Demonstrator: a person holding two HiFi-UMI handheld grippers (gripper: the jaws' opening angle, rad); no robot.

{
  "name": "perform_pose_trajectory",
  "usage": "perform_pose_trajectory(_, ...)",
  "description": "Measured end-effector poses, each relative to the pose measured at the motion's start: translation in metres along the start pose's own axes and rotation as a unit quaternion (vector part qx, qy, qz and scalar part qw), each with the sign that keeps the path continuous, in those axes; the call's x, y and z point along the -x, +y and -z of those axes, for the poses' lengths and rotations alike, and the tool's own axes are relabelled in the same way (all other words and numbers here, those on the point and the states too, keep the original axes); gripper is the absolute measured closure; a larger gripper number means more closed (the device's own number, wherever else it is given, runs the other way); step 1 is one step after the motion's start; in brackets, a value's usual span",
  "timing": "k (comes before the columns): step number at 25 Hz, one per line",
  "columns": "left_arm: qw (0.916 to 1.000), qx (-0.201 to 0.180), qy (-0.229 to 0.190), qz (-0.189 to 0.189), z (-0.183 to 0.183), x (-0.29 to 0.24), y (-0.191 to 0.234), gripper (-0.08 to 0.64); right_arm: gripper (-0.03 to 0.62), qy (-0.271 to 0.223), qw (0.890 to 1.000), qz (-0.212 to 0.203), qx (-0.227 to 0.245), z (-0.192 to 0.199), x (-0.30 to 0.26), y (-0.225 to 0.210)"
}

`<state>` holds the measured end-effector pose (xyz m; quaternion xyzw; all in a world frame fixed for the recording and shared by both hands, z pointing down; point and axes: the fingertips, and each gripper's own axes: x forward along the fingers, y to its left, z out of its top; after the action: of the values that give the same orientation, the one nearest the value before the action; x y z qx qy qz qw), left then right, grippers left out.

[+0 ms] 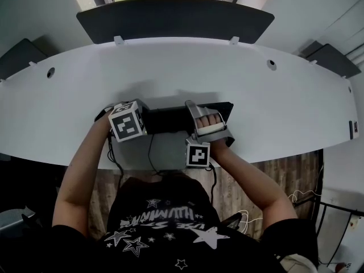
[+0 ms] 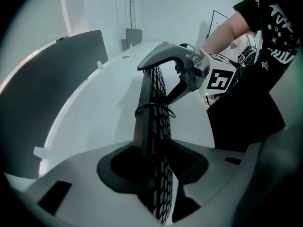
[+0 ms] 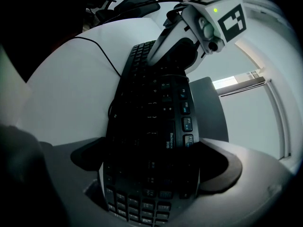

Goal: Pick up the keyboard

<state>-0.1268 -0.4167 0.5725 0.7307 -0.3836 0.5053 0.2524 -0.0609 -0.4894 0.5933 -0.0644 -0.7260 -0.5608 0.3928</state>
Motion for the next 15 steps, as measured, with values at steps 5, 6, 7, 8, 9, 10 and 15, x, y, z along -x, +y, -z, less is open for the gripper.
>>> perform_pose_trajectory(5, 0.9967, 0.063, 0.019, 0.047, 0.010, 0.001, -0.021, 0.430, 0.017, -0.007, 0.999, 0.030, 0.027, -0.002, 0.005, -0.002)
perform_pose_trajectory(6, 0.9951, 0.077, 0.014, 0.060, 0.010, 0.002, -0.024, 0.442, 0.017, -0.003, 0.999, 0.030, 0.025, -0.002, 0.005, -0.002)
perform_pose_trajectory(7, 0.9929, 0.092, 0.006, 0.075, 0.010, 0.003, -0.028, 0.453, 0.017, 0.000, 0.999, 0.031, 0.020, -0.001, 0.004, -0.003)
perform_pose_trajectory(8, 0.9905, 0.107, -0.002, 0.086, 0.010, 0.003, -0.032, 0.464, 0.017, 0.003, 0.999, 0.034, 0.011, 0.000, 0.002, -0.005)
perform_pose_trajectory(9, 0.9887, 0.117, -0.008, 0.092, 0.011, 0.004, -0.034, 0.472, 0.017, 0.003, 0.999, 0.036, 0.002, 0.002, 0.000, -0.006)
perform_pose_trajectory(10, 0.9879, 0.124, -0.014, 0.093, 0.013, 0.005, -0.035, 0.477, 0.017, 0.003, 0.999, 0.039, -0.004, 0.003, -0.002, -0.006)
perform_pose_trajectory(15, 0.9887, 0.128, -0.034, 0.070, 0.016, 0.022, -0.033, 0.480, 0.017, -0.003, 0.997, 0.081, 0.011, -0.005, 0.003, -0.020)
